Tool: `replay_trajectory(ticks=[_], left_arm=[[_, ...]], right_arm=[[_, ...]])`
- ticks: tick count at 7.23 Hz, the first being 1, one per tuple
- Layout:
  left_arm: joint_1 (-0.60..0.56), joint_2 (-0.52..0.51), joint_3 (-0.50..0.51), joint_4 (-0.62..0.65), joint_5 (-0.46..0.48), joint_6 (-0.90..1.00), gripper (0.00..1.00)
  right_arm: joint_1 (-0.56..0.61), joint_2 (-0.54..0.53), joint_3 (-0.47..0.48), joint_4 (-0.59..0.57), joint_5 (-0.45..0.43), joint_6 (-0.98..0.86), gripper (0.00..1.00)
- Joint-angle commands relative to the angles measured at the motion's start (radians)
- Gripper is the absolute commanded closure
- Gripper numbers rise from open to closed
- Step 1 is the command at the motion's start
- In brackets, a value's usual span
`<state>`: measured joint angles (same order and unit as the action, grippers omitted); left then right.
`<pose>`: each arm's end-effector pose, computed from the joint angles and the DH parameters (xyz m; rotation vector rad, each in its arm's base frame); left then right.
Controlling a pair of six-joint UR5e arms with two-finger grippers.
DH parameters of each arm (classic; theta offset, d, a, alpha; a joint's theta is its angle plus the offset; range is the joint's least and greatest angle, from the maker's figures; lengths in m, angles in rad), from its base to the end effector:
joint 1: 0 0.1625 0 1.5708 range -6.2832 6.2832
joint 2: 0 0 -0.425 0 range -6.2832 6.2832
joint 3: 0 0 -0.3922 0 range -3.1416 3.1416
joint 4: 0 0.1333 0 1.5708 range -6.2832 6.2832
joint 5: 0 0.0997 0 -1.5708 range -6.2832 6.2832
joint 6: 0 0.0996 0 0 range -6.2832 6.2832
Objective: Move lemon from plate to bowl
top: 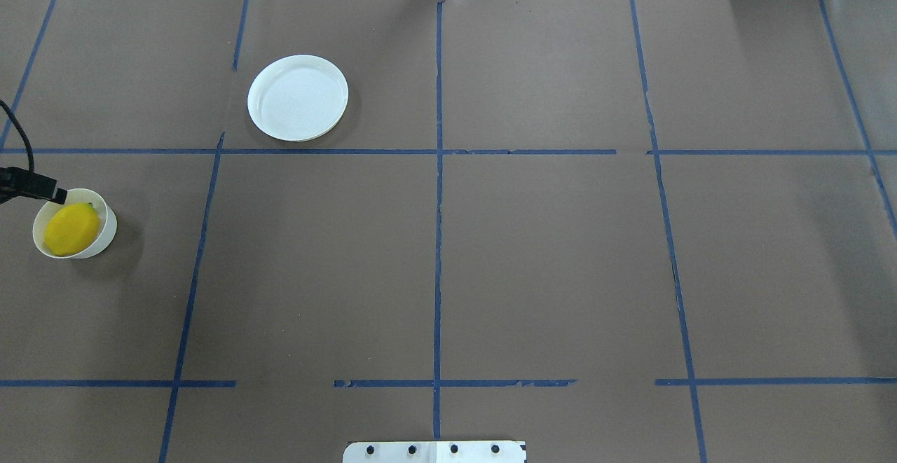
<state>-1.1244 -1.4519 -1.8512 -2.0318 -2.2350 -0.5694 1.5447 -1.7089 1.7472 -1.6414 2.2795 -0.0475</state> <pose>0.1352 -0.4490 0.5270 0.2108 0.8513 0.0916 0.0572 -0.4322 0.6472 -0.0234 -0.7090 -0.0590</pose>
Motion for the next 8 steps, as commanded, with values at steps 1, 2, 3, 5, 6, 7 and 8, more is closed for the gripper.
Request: replay_trajectory(ticks=[1,2,3,5,6,7,8], left_arm=[[-0.107,0.001,-0.071,0.253,0.0,0.313,0.0],[-0.209,-0.011,-0.063,0.365,-0.002,0.498,0.0],[-0.315,-0.016,-0.062,0.454,-0.003,0.567,0.0],[-0.441,-0.013,0.04,0.489,-0.071,0.643,0.0],[-0.451,0.001,0.111,0.478,-0.172,0.658,0.0],[-0.451,0.005,0.125,0.478,-0.173,0.677,0.0],[-0.451,0.005,0.124,0.479,-0.172,0.677,0.0]], right_arm=[[0.0,0.0,0.0,0.0,0.0,0.0,0.0],[0.0,0.0,0.0,0.0,0.0,0.0,0.0],[0.0,0.0,0.0,0.0,0.0,0.0,0.0],[0.0,0.0,0.0,0.0,0.0,0.0,0.0],[0.0,0.0,0.0,0.0,0.0,0.0,0.0],[0.0,0.0,0.0,0.0,0.0,0.0,0.0],[0.0,0.0,0.0,0.0,0.0,0.0,0.0]])
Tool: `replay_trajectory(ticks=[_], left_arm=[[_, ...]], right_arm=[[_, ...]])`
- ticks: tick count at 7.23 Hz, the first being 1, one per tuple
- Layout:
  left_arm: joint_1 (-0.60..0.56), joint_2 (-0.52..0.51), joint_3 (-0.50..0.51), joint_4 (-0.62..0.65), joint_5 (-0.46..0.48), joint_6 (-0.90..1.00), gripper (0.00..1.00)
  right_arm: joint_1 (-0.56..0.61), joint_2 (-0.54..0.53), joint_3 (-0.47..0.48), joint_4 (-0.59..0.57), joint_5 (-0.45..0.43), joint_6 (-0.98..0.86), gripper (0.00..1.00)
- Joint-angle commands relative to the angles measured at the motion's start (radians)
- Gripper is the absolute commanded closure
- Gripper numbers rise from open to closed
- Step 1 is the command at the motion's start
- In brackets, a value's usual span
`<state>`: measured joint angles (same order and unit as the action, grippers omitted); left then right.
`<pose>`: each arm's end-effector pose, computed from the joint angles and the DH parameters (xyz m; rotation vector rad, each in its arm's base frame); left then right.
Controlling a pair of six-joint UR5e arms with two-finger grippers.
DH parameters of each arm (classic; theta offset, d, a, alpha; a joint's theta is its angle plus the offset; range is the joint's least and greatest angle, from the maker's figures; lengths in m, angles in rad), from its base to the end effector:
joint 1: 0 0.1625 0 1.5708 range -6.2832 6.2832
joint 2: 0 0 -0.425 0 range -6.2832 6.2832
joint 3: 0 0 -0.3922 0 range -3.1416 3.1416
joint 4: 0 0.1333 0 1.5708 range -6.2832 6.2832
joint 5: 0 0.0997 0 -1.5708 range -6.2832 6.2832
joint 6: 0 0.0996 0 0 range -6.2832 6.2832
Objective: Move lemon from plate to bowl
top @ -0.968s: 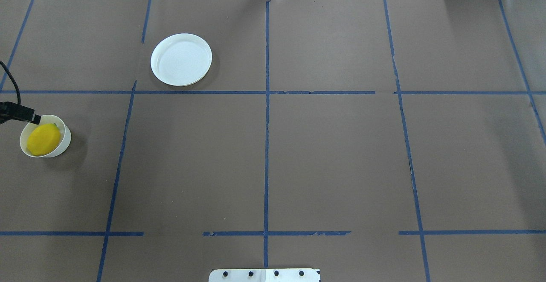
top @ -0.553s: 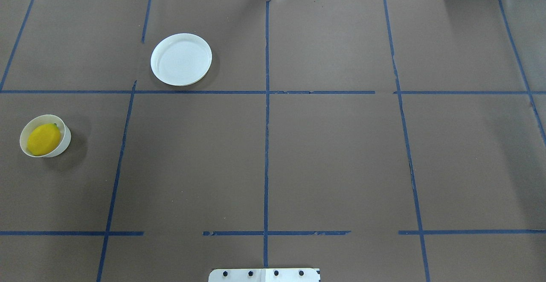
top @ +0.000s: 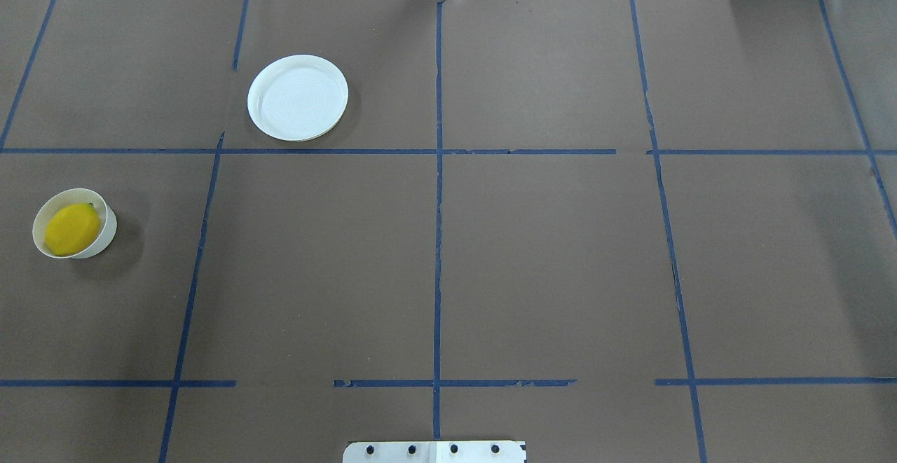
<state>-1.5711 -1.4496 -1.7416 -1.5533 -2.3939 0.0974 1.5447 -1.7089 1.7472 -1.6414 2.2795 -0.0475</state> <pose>-0.0604 -0.4421 0.6294 0.0705 0.8210 0.1048 0.0572 -0.4322 0.6472 -0.0234 -0.7090 -0.0590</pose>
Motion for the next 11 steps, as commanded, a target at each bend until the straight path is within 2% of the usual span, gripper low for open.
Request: replay_trajectory(ticks=[1,11], left_arm=[[-0.004,0.003,0.014,0.001,-0.013,0.01,0.0],[-0.006,0.002,0.014,0.002,0.019,0.008,0.0]], right_arm=[[0.0,0.0,0.0,0.0,0.0,0.0,0.0],[0.0,0.0,0.0,0.0,0.0,0.0,0.0]])
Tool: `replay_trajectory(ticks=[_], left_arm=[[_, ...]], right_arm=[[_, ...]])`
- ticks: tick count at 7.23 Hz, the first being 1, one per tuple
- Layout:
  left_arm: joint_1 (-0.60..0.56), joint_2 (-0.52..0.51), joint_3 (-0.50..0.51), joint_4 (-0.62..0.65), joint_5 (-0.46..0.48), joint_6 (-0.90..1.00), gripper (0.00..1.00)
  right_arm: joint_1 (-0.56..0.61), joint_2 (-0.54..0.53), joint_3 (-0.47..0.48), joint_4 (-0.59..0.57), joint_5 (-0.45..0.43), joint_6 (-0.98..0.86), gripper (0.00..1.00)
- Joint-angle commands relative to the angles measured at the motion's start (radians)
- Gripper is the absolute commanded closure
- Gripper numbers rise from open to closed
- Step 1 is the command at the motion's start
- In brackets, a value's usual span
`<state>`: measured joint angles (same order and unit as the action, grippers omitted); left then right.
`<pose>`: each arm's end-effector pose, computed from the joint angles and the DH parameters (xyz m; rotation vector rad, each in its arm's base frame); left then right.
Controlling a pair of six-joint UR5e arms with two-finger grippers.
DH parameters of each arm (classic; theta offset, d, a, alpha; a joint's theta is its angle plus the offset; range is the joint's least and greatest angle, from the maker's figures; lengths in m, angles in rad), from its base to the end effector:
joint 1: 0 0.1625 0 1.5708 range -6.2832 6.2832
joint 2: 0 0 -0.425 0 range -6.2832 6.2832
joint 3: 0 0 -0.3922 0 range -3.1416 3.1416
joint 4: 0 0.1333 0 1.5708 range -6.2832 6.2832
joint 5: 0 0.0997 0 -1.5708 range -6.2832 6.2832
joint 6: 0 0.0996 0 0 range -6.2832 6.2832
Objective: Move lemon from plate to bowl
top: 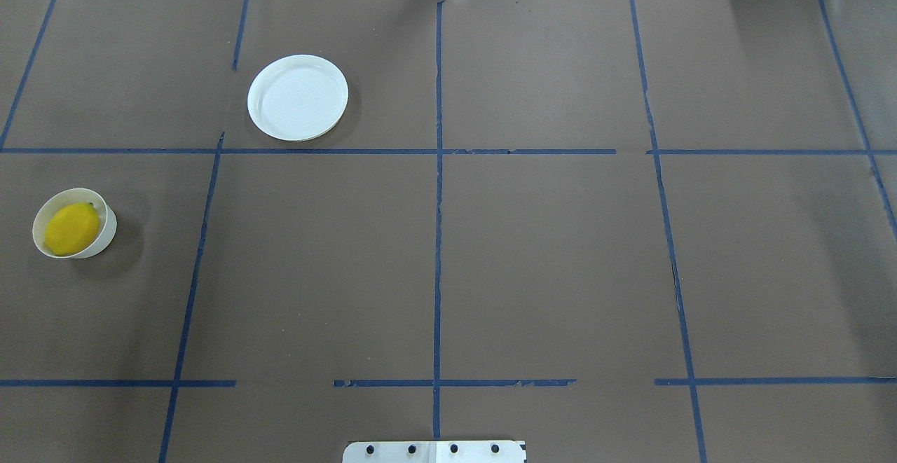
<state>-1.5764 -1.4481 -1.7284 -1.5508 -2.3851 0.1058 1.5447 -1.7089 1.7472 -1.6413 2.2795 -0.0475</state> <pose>-0.0633 -0.4403 0.6375 0.0594 0.8126 0.1007 0.0572 -0.4323 0.6472 -0.0233 -0.7090 -0.0591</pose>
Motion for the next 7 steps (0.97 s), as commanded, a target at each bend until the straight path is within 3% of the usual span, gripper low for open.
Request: replay_trajectory(ticks=[1,7], left_arm=[[-0.001,0.0,0.001,0.0,0.011,0.0,0.0],[-0.027,0.009,-0.02,0.009,0.011,0.0,0.0]], right_arm=[[0.0,0.0,0.0,0.0,0.0,0.0,0.0],[0.0,0.0,0.0,0.0,0.0,0.0,0.0]])
